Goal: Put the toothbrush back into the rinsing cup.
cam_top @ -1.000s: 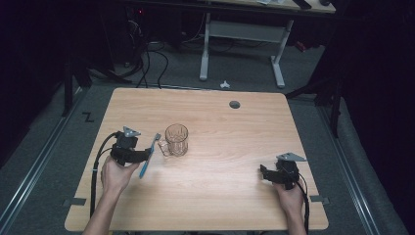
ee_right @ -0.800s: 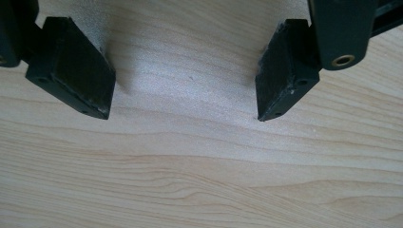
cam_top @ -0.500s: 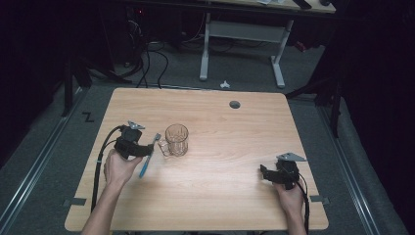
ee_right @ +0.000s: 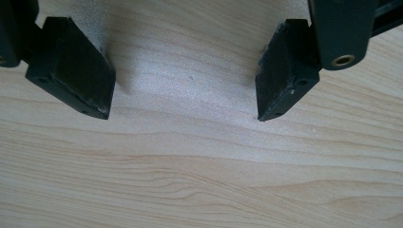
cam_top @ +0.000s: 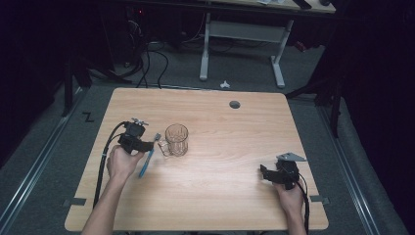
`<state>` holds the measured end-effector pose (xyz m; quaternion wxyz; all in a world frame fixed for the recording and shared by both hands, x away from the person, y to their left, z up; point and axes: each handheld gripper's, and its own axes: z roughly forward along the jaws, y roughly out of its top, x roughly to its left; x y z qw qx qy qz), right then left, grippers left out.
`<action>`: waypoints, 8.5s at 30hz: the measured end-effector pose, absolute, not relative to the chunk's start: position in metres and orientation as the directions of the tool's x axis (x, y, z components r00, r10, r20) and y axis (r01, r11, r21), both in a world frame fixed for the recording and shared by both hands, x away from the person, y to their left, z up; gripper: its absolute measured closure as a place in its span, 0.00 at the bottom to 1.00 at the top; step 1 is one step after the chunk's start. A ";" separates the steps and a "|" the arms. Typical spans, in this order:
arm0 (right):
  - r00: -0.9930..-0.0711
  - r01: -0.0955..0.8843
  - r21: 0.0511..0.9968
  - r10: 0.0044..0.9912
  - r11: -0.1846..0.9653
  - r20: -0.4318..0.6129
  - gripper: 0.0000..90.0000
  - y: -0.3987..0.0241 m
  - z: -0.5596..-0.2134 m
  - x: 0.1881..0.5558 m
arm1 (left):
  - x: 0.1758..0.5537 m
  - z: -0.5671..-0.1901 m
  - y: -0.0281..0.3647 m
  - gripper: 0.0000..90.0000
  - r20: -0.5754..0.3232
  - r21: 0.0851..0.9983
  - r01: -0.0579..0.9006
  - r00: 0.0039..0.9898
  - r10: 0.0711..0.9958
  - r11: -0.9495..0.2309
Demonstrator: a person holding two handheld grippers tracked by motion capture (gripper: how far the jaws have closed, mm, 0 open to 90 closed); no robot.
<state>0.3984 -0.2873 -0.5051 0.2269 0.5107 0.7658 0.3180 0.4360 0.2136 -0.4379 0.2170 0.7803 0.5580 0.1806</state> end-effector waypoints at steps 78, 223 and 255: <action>-0.376 0.638 0.719 0.926 0.276 -0.022 0.24 -0.287 -0.505 0.398 | 0.451 -0.454 0.220 0.88 -0.044 0.496 0.832 0.309 0.950 -0.247; -0.379 0.638 0.719 0.925 0.277 -0.021 0.24 -0.287 -0.505 0.398 | 0.429 -0.357 0.172 0.89 -0.140 0.858 0.489 0.519 0.843 -0.159; -0.378 0.638 0.719 0.925 0.276 -0.020 0.24 -0.287 -0.505 0.398 | 0.441 -0.365 0.170 0.89 -0.175 0.866 0.484 0.527 0.831 -0.125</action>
